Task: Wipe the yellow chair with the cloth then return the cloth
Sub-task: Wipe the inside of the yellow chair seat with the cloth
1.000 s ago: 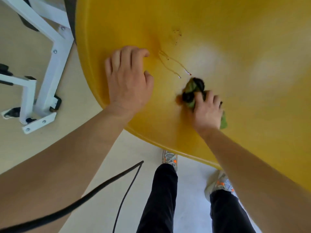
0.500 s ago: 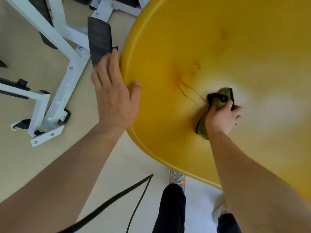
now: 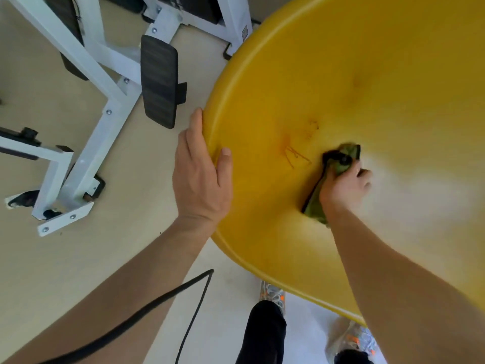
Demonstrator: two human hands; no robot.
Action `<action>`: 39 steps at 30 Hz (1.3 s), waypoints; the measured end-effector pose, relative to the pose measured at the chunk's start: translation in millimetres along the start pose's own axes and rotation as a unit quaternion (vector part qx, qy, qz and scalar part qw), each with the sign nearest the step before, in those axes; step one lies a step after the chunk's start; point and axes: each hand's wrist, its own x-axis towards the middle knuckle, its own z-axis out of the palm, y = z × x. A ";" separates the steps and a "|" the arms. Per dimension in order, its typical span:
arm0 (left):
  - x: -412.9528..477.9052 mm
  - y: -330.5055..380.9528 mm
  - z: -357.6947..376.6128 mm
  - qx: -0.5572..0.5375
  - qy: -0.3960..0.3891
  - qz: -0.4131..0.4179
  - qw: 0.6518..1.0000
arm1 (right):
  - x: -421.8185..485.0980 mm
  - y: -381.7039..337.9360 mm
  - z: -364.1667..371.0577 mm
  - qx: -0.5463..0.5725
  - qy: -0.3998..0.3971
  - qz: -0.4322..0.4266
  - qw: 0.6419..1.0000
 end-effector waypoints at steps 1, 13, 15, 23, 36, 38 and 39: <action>0.4 -1.3 1.1 0.001 0.004 0.002 1.000 | 20.3 -19.9 1.0 0.055 0.038 0.047 0.997; 1.6 -1.3 1.0 -0.012 0.000 -0.003 1.000 | -85.0 16.7 22.4 -0.066 -0.107 -0.427 0.895; 1.1 -1.4 2.4 -0.008 0.007 0.002 1.000 | -20.2 -16.9 19.2 -0.038 -0.010 -0.226 0.973; 2.1 -4.0 2.3 -0.049 0.000 -0.003 0.999 | -162.1 -11.2 33.1 0.041 -0.101 -0.333 0.937; 12.4 4.6 -21.8 -0.336 -0.128 -0.149 0.921 | -140.0 -142.7 -5.3 0.302 -0.048 -0.147 0.941; 12.4 1.4 -19.5 -0.337 -0.140 -0.150 0.919 | -172.6 -69.0 16.1 0.192 -0.110 -0.064 0.973; 11.5 0.1 -18.7 -0.337 -0.141 -0.152 0.918 | -178.2 -47.7 19.1 0.149 -0.133 0.001 0.980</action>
